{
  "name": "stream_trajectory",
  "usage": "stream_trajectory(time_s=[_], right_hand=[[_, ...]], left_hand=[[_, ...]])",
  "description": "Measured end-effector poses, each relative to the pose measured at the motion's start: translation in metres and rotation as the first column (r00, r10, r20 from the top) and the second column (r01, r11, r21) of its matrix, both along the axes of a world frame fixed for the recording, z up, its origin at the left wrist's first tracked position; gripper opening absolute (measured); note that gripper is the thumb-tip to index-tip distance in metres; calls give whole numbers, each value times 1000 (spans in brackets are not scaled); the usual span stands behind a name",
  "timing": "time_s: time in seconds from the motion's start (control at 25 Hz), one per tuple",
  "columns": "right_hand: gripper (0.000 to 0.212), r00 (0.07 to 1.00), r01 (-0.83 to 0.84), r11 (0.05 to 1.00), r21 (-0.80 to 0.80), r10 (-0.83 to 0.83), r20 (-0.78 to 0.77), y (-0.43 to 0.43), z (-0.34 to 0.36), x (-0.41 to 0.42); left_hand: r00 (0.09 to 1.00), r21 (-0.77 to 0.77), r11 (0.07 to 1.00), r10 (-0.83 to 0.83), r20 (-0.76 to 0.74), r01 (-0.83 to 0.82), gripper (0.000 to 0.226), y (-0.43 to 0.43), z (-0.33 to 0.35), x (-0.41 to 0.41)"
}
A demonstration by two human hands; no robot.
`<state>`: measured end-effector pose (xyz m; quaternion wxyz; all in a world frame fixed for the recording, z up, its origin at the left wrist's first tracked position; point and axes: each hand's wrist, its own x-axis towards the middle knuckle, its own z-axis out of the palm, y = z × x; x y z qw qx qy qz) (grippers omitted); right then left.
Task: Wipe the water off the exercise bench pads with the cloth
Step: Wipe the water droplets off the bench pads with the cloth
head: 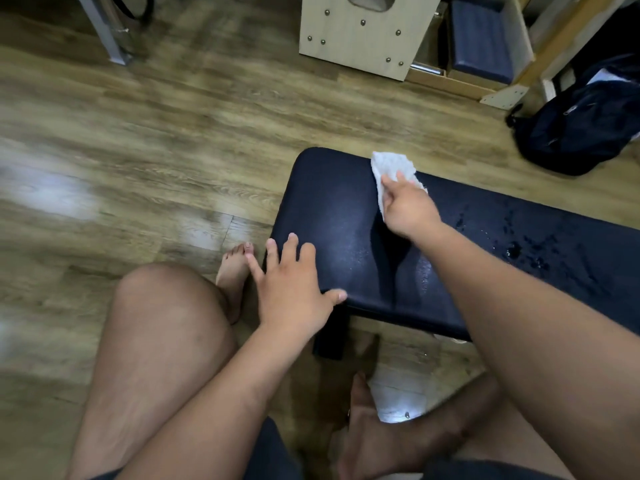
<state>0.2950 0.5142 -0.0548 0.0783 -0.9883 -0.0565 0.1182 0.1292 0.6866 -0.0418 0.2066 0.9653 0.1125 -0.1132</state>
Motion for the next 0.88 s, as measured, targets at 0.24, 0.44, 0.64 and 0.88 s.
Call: stream_trajectory(time_s=[0.24, 0.44, 0.64, 0.88], right_hand=[[56, 970, -195, 969, 149, 168, 175, 2, -19, -186], [53, 969, -211, 977, 21, 206, 138, -15, -26, -142], [43, 1000, -9, 999, -39, 10, 18, 0, -11, -21], [59, 964, -258, 961, 101, 248, 97, 14, -15, -166]], left_hand=[[985, -67, 998, 23, 169, -11, 46, 13, 12, 8], [970, 114, 963, -243, -17, 243, 78, -23, -1, -7], [967, 138, 958, -242, -77, 251, 77, -19, -6, -8], [987, 35, 994, -111, 120, 107, 64, -16, 4, -2]])
